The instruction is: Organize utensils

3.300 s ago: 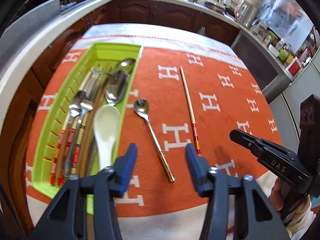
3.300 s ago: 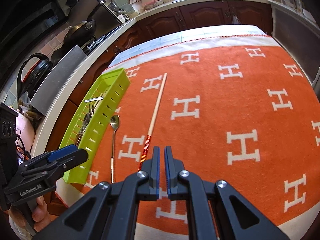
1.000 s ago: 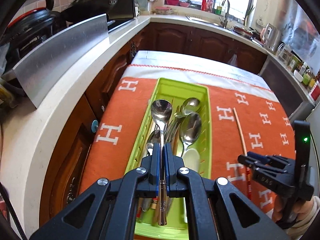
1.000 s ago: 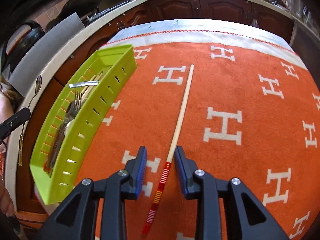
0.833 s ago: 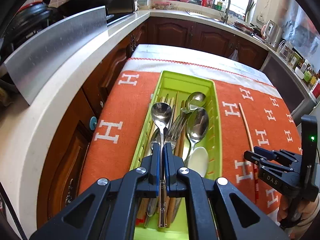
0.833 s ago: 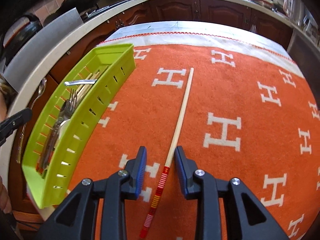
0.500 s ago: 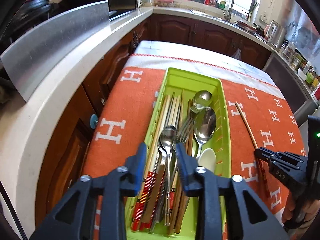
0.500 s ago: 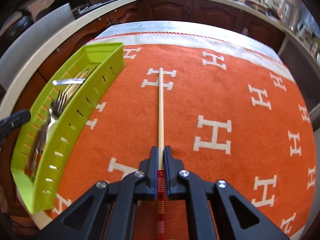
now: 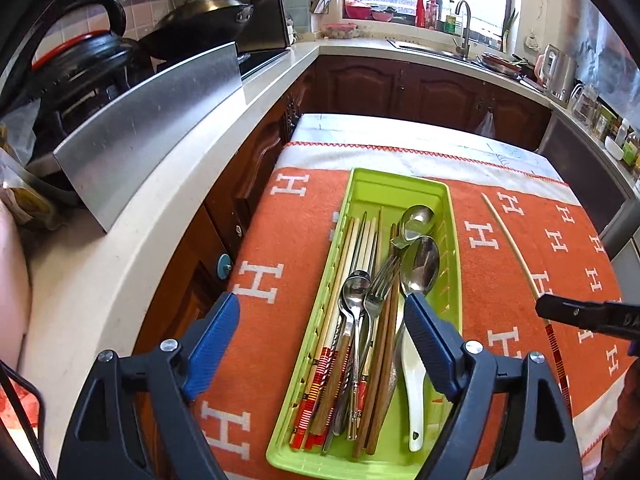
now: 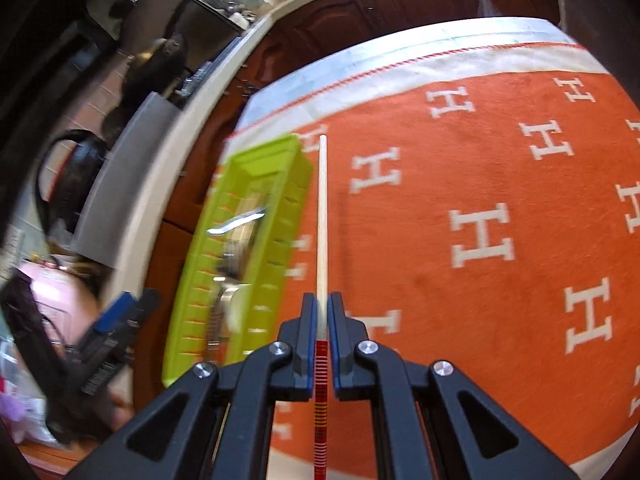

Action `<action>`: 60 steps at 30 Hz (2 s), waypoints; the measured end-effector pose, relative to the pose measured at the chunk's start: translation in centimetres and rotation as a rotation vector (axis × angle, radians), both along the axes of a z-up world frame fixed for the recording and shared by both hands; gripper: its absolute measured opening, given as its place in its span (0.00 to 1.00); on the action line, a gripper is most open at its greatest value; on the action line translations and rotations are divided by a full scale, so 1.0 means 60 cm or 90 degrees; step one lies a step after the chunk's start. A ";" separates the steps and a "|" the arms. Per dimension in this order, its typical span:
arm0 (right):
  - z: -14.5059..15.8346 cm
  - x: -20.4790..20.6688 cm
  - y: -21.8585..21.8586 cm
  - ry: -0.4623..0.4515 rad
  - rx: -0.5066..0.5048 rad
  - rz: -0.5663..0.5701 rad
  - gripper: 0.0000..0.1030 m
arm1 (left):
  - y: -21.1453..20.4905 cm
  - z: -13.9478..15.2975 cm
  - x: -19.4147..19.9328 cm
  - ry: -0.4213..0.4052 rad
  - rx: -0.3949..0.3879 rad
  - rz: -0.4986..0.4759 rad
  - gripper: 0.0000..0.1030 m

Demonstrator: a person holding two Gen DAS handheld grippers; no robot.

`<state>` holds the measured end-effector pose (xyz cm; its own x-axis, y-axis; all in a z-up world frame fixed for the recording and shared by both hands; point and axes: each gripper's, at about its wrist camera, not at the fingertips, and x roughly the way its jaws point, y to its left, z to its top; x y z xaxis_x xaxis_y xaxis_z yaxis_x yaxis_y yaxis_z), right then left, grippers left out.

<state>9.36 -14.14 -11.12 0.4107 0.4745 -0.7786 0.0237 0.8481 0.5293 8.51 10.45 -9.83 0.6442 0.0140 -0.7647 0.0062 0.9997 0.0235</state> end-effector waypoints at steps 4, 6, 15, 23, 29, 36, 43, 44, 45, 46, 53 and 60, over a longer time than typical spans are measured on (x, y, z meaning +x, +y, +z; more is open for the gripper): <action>0.019 0.007 0.039 0.008 0.028 0.015 0.05 | 0.003 0.011 -0.008 -0.008 0.007 0.006 0.86; 0.028 0.016 0.062 0.002 0.024 0.020 0.05 | 0.008 0.018 -0.010 -0.009 0.010 0.014 0.87; 0.033 0.045 0.142 0.004 -0.028 0.049 0.07 | 0.039 0.035 -0.009 -0.009 -0.008 0.048 0.87; 0.019 0.038 0.133 0.005 -0.031 0.054 0.09 | 0.033 0.023 -0.005 0.013 -0.008 0.045 0.91; 0.026 0.024 0.116 -0.009 -0.027 0.064 0.10 | 0.022 0.022 -0.006 0.019 -0.007 0.036 0.92; 0.048 -0.015 0.094 -0.068 -0.099 0.079 0.10 | -0.012 0.025 -0.018 0.027 -0.009 0.003 0.92; 0.077 -0.058 0.057 -0.125 -0.163 0.076 0.10 | -0.066 0.031 -0.041 0.024 0.007 -0.017 0.97; 0.080 -0.064 0.051 -0.132 -0.172 0.072 0.10 | -0.075 0.031 -0.045 0.024 0.012 -0.020 0.97; 0.083 -0.070 0.044 -0.138 -0.181 0.068 0.12 | -0.084 0.031 -0.049 0.027 0.013 -0.025 0.97; 0.087 -0.076 0.036 -0.142 -0.188 0.062 0.18 | -0.092 0.031 -0.052 0.031 0.009 -0.032 0.97; 0.106 -0.112 -0.012 -0.158 -0.212 0.031 0.34 | -0.147 0.034 -0.070 0.048 -0.013 -0.073 0.97; 0.133 -0.145 -0.054 -0.186 -0.233 -0.002 0.34 | -0.195 0.054 -0.086 0.056 -0.034 -0.078 0.99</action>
<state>0.67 -17.40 -3.14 0.6384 0.1878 -0.7465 -0.0784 0.9806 0.1796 3.35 -1.22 -6.59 0.5692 -0.1028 -0.8157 0.1285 0.9911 -0.0352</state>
